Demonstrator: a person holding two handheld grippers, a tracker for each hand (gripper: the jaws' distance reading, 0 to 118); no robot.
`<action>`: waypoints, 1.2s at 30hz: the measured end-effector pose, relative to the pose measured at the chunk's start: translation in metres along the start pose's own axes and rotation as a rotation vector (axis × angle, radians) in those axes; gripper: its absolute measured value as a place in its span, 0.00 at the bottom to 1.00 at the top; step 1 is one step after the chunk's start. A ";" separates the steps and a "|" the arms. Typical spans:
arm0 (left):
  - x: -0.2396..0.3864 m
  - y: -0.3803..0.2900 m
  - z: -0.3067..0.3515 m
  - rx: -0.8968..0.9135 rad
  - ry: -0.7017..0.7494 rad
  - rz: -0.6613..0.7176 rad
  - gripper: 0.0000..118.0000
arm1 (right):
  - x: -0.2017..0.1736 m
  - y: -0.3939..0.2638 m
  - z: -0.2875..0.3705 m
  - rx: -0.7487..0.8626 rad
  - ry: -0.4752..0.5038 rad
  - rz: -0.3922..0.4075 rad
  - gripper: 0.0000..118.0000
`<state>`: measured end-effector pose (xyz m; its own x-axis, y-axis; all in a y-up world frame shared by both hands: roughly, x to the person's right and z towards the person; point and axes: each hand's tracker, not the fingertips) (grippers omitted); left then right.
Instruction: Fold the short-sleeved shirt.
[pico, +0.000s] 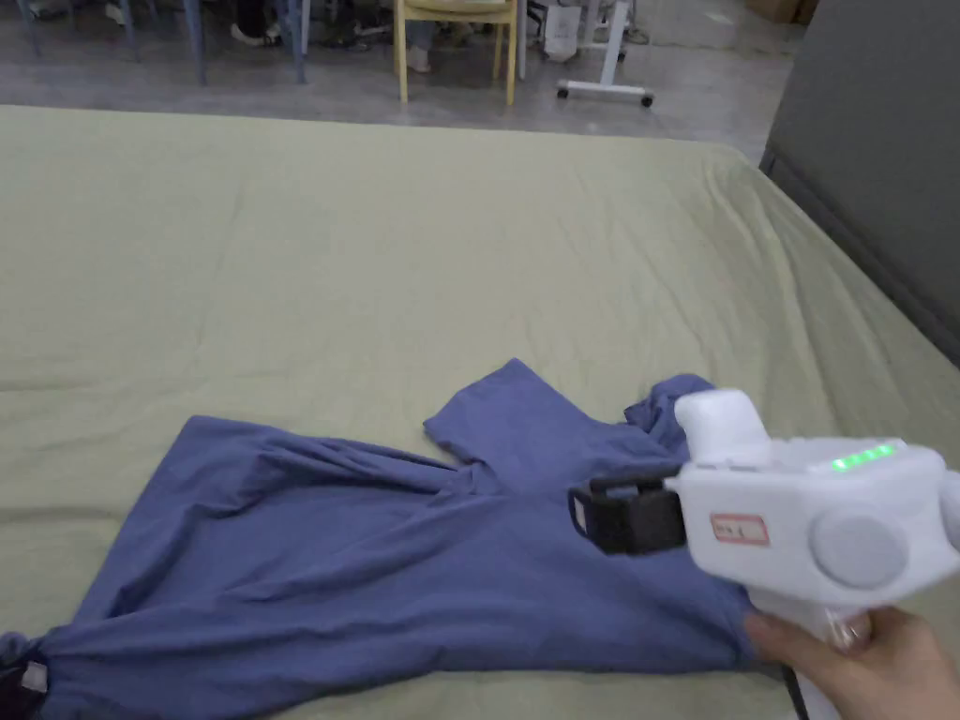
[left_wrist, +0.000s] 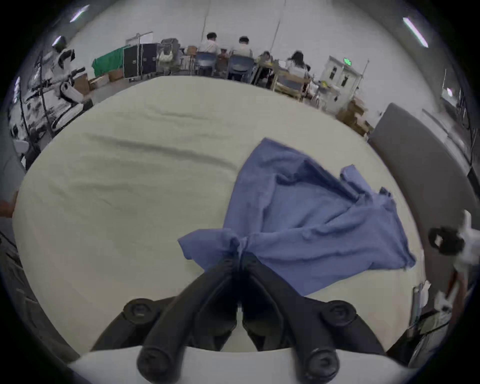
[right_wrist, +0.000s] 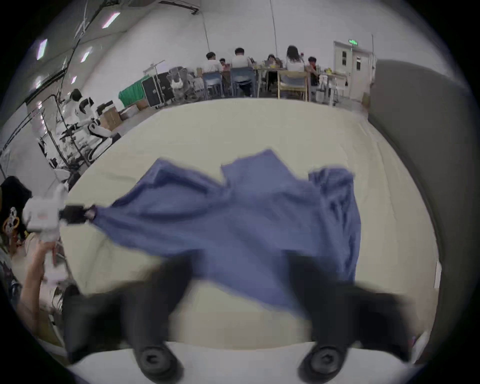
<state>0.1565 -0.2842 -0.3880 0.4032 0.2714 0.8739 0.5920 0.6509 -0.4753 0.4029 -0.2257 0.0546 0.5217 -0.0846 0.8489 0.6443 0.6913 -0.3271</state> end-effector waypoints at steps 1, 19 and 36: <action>0.001 0.002 0.002 -0.004 0.010 -0.019 0.00 | 0.011 0.022 -0.032 0.021 -0.021 0.011 1.00; 0.039 0.064 -0.001 0.117 -0.034 0.005 0.00 | 0.025 0.072 -0.132 -0.088 -0.070 -0.047 0.02; 0.245 0.413 0.214 0.630 0.022 -0.437 0.00 | 0.069 0.332 0.336 0.815 -0.309 -0.109 0.02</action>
<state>0.3498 0.2027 -0.3485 0.2411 -0.1135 0.9638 0.1940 0.9787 0.0667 0.4649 0.2391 0.1441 0.2294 -0.0638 0.9712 0.0207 0.9979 0.0607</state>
